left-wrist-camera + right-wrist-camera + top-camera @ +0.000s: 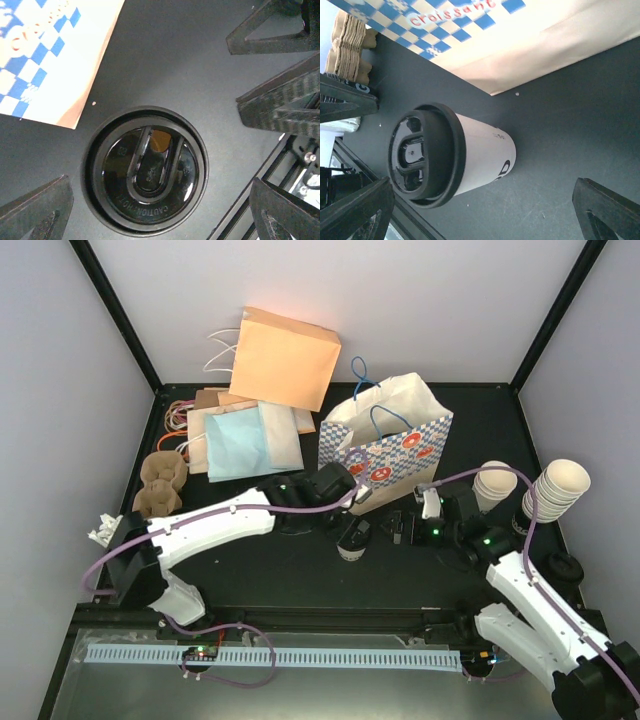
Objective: Pack the takeout coffee
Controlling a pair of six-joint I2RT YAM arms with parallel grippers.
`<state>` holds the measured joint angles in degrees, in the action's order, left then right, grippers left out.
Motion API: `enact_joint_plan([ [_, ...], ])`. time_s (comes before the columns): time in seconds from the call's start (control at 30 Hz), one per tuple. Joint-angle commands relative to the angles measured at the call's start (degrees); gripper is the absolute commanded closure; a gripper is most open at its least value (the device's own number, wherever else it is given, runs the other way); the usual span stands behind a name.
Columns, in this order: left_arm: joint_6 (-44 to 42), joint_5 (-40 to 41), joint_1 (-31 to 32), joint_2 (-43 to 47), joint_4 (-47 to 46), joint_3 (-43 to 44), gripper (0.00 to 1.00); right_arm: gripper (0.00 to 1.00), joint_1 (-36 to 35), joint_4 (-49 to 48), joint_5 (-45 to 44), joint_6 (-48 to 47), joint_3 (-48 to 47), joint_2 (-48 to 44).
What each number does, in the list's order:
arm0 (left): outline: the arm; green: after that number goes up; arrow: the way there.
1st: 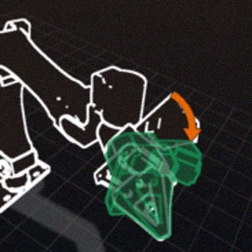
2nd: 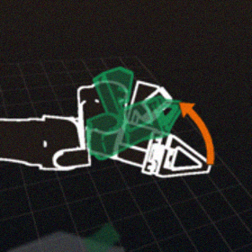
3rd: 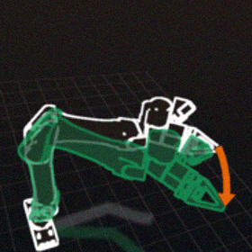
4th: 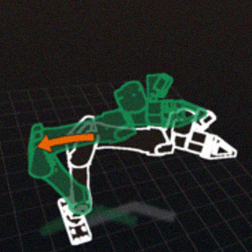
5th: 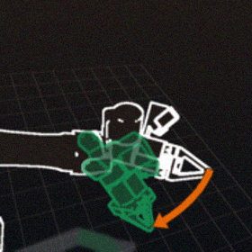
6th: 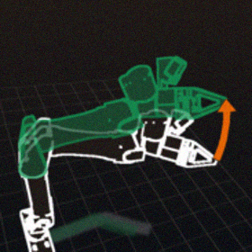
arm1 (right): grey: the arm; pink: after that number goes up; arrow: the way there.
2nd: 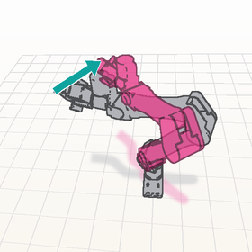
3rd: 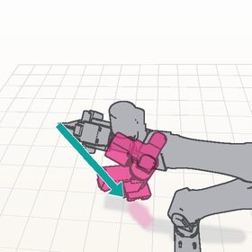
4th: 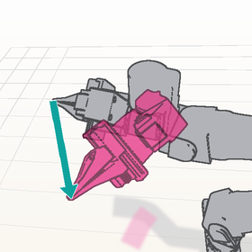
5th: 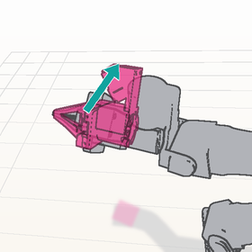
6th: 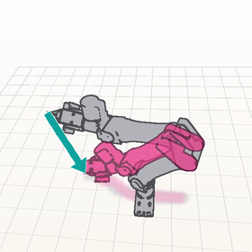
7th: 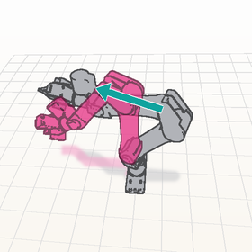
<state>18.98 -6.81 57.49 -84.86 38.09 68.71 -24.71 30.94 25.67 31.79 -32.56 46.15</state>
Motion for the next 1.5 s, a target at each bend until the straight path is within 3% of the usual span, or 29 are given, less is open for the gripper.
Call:
enact_joint_plan([
  [0.0, -2.7, 5.6, 2.7, -4.4, 7.9, 6.9, 0.01, 0.00, 0.2, -5.5, 2.3, 5.5, 5.0, -2.1],
  [0.5, -1.0, 9.2, 3.3, -10.9, 11.2, 10.8, 0.04, 0.02, 0.1, -8.0, 0.6, 7.9, 9.7, -4.6],
  [0.73, -1.7, 7.4, 3.4, -11.6, 11.7, 11.2, 0.15, 0.05, 0.1, -9.2, 1.1, 8.3, 9.9, -2.9],
  [0.97, -2.8, 8.6, 4.1, -11.4, 13.4, 13.3, 0.13, 0.09, 0.2, -12.3, 2.9, 9.3, 10.8, -0.9],
  [1.07, -3.2, 8.4, 4.4, -11.9, 14.0, 13.7, 0.19, 0.09, 0.2, -12.5, 3.1, 9.2, 10.5, -0.3],
  [1.3, -2.4, 8.8, 4.4, -13.1, 14.8, 13.7, 0.22, 0.10, 0.2, -13.8, 4.5, 9.4, 10.7, 1.3],
  [1.4, -2.2, 9.3, 4.4, -13.5, 15.0, 13.7, 0.12, 0.10, 0.2, -14.8, 5.0, 9.8, 11.0, 1.7],
  [1.47, -2.0, 9.8, 4.5, -13.9, 15.4, 13.8, 0.11, 0.10, 0.2, -15.1, 5.3, 9.8, 11.0, 2.0],
])
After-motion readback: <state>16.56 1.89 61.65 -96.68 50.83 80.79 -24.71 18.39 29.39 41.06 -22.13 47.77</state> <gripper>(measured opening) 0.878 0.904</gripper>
